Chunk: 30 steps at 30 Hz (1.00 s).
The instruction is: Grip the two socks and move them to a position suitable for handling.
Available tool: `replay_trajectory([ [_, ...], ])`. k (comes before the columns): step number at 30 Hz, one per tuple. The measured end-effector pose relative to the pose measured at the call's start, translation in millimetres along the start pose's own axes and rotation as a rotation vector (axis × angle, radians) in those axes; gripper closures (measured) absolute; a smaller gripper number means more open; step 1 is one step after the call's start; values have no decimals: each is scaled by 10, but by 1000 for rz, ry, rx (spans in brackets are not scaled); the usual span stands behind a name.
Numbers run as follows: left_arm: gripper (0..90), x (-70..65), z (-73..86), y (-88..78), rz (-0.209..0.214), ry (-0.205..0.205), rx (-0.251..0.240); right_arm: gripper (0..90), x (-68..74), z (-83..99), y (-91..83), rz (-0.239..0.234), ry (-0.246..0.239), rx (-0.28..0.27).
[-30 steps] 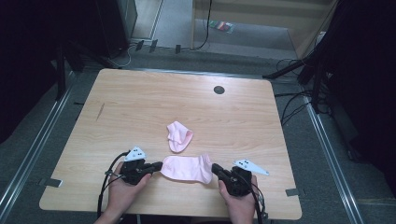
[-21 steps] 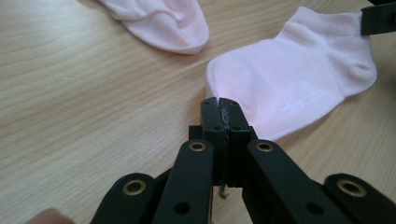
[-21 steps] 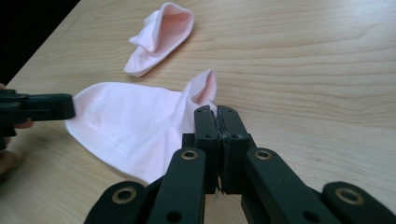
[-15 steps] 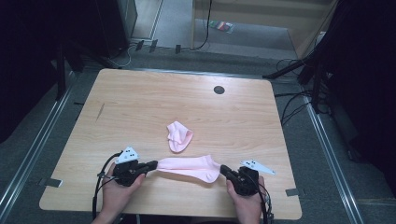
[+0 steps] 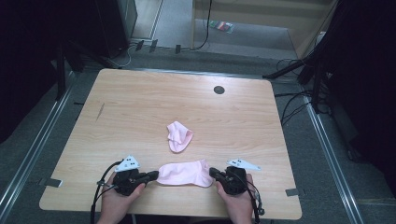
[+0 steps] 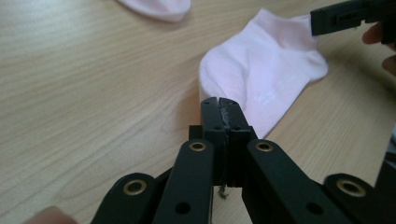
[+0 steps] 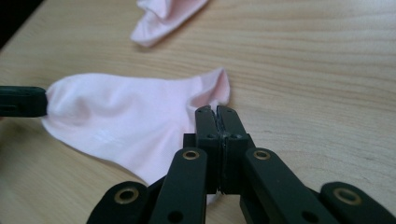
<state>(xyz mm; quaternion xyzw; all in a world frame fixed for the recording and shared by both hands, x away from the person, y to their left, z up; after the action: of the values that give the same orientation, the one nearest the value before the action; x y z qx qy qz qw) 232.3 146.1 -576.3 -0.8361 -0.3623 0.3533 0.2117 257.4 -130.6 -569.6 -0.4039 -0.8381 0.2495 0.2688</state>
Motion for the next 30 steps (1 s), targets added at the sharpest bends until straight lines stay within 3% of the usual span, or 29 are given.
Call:
replay_trajectory([
  [3, 895, 47, 20, -35, -26, -3, -21, 850, -95, 40, 61, 42, 5, 20],
  [5, 698, 79, 14, -60, -47, -8, -43, 717, -110, 30, 51, 55, 6, 10],
  [6, 620, 79, 14, -60, -47, -8, -43, 691, -114, 18, 33, 74, 3, -4],
  [7, 557, 97, -14, -105, -62, -11, -98, 686, -108, -8, -4, 101, -15, -27],
  [8, 523, 97, -14, -105, -62, -11, -98, 685, -93, -29, -31, 112, -25, -46],
  [9, 520, 71, -55, -152, -46, -8, -146, 701, -58, -65, -70, 121, -50, -79],
  [12, 555, 2, -75, -145, -17, 24, -152, 742, 73, -97, -73, 85, -103, -94],
  [15, 569, -85, -24, -1, -21, 87, -71, 761, 169, -63, 6, 48, -144, -60],
  [18, 572, -92, 46, 124, -67, 123, -1, 724, 260, 29, 136, 26, -173, 2],
  [20, 581, -93, 47, 126, -108, 152, -4, 709, 281, 66, 163, 38, -201, 27],
  [22, 602, -87, 49, 124, -117, 158, -5, 718, 288, 82, 163, 45, -218, 28],
  [26, 613, -84, 49, 126, -128, 162, -10, 731, 296, 100, 137, 46, -201, 45],
  [30, 533, -74, 38, 112, -88, 145, -25, 707, 307, 78, 109, 40, -200, 37],
])
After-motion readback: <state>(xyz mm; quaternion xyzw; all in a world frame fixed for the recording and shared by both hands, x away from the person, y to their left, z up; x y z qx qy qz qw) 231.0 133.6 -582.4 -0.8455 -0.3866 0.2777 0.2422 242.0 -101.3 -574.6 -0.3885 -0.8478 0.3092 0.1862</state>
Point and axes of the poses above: each handheld gripper's, and its own axes: y roughly forward along the jaws, z roughly out of its underside, x roughly to its left, the point moved 5 cm from there along y, roughly forward along the jaws, and after that the axes turned 10 degrees about -y, right-handed, at the moved point
